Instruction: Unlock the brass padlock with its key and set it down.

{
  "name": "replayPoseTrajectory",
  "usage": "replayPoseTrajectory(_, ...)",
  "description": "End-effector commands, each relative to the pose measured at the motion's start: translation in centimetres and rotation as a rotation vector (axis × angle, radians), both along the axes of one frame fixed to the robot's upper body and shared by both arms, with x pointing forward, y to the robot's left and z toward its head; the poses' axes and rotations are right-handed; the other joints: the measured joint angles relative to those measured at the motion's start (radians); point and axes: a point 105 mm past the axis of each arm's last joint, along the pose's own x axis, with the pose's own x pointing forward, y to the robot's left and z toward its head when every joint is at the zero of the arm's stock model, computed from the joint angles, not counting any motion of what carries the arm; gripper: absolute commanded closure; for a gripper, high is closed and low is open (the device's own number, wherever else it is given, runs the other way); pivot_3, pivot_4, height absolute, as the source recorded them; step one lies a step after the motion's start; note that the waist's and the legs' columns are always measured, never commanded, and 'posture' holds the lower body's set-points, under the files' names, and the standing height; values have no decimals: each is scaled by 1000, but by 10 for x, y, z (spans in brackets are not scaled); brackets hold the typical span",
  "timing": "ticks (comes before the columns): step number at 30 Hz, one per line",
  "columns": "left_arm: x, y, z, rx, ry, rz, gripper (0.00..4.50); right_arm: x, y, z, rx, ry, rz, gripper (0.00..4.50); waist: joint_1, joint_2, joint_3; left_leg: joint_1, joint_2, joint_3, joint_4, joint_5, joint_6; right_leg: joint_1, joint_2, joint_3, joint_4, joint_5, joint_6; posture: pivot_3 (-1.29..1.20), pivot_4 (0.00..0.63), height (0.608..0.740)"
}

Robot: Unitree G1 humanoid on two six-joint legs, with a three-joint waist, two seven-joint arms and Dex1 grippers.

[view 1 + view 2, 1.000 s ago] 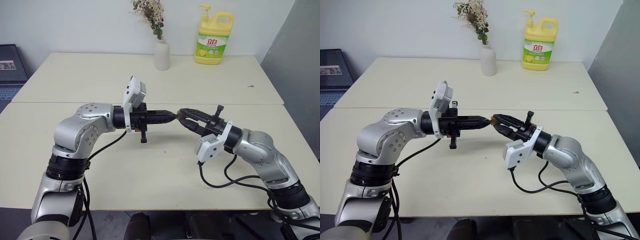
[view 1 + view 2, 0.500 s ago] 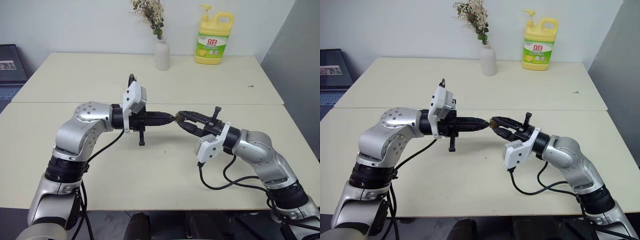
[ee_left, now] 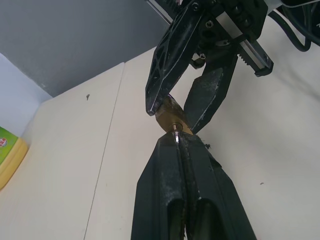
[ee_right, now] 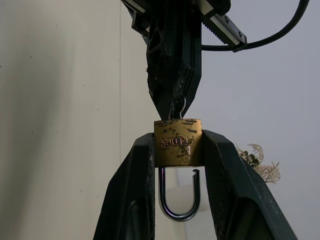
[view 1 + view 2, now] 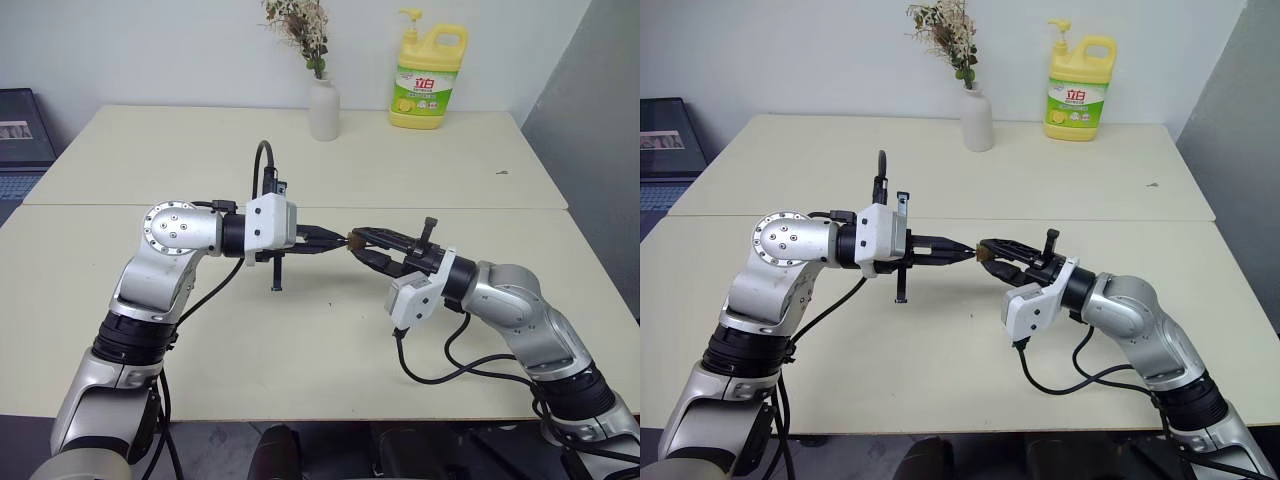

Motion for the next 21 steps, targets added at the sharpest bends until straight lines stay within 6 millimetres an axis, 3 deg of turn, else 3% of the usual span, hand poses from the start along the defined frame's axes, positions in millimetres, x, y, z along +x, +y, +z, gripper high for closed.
replayPoseTrajectory(1,-8,-6,4,-39,63,-29,4500,-3,0,13,45,-29,8,3568,0,0,0,0,0,0,0,0,0,0,0,0,0,0,0,0,150,740)
replayPoseTrajectory(4,-6,-4,3,-106,216,16,4500,-3,0,13,46,-29,8,3568,-2,0,0,0,0,0,0,0,0,0,0,0,0,0,0,0,150,740)
replayPoseTrajectory(7,-4,-1,3,-155,340,54,3937,-2,0,14,45,-29,9,3568,-2,0,0,0,0,-1,0,0,0,0,0,0,0,0,0,0,150,740)
replayPoseTrajectory(15,-8,1,13,-231,536,99,1473,-2,0,13,43,-23,5,3568,-2,0,0,0,0,-2,0,0,0,0,0,-1,0,0,0,0,150,740)
replayPoseTrajectory(21,-12,-6,14,-252,584,126,1461,-1,1,13,43,-21,8,3568,-1,0,0,0,0,-2,0,0,0,0,0,-1,0,0,0,0,150,740)
